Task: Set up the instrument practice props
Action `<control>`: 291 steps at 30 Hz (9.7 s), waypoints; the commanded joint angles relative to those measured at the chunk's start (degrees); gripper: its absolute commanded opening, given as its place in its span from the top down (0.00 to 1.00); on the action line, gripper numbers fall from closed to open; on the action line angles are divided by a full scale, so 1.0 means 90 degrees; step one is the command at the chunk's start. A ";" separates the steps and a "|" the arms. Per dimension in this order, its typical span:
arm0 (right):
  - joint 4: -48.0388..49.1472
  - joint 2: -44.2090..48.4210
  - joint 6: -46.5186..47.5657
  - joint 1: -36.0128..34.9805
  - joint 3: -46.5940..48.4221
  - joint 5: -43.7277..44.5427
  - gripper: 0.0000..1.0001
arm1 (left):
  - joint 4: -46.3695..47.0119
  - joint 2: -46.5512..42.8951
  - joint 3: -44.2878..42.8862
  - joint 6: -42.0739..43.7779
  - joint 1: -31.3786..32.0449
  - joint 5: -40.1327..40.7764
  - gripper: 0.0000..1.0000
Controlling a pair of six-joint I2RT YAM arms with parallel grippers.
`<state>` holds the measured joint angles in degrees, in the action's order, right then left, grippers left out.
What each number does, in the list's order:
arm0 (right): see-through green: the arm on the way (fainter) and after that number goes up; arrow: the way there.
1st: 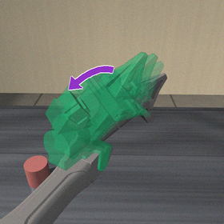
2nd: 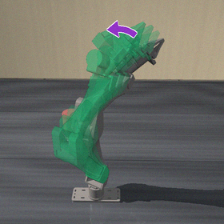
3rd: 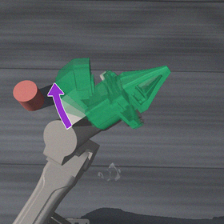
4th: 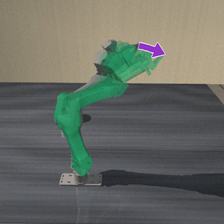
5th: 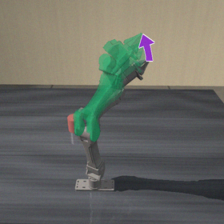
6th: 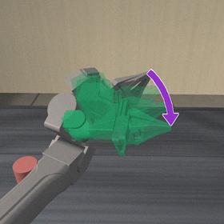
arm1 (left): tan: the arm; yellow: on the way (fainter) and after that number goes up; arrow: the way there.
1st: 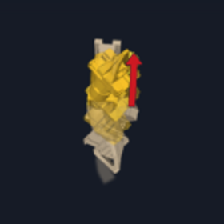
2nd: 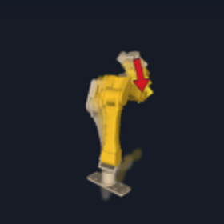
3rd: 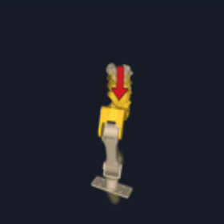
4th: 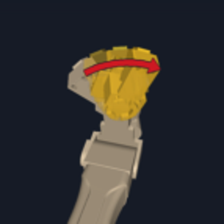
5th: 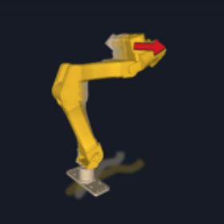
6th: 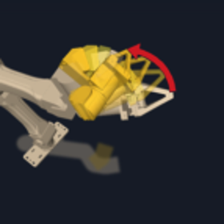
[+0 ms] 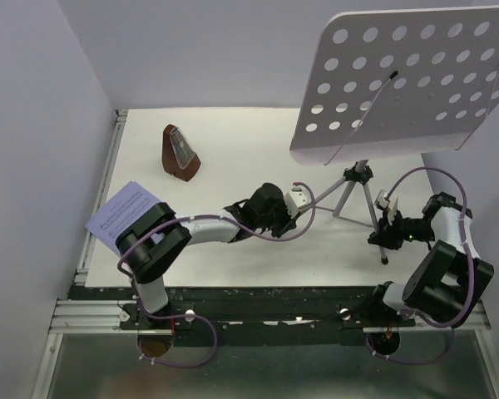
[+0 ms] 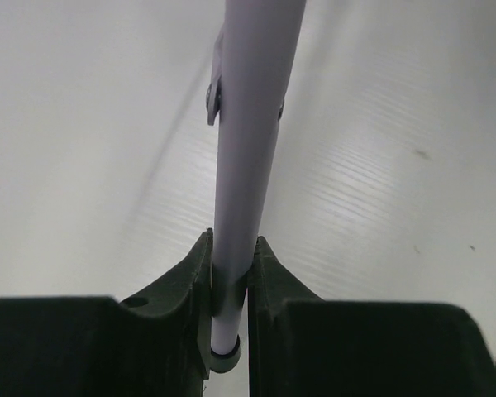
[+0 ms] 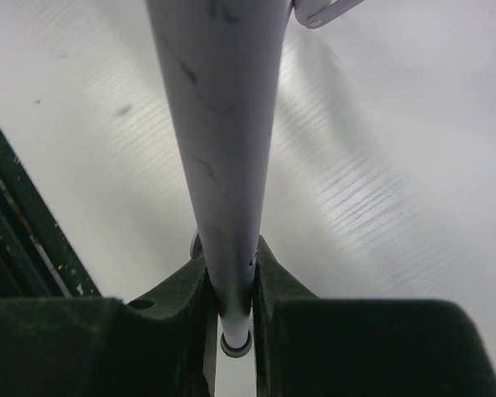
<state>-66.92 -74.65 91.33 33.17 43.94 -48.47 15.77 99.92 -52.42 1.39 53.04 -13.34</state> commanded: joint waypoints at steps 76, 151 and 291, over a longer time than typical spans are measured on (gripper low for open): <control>-0.1568 0.0256 0.1032 0.1676 0.1416 -0.0032 0.26 | -0.0554 -0.3043 0.1331 -0.0978 -0.1685 -0.1135 0.34; 0.2932 -0.3316 -0.4307 -0.3578 0.4346 0.1146 0.11 | -0.1654 -0.4743 0.1439 -0.2653 -0.2250 0.1044 0.01; 0.3729 -0.1051 -0.6398 -0.3334 0.2715 -0.2317 0.23 | -0.1998 -0.4718 0.1441 0.1611 -0.1967 -0.0306 0.05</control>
<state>-14.61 -86.89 -8.40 3.79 67.18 -60.36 -5.43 50.96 -37.65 3.03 34.35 -17.37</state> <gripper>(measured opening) 0.772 0.976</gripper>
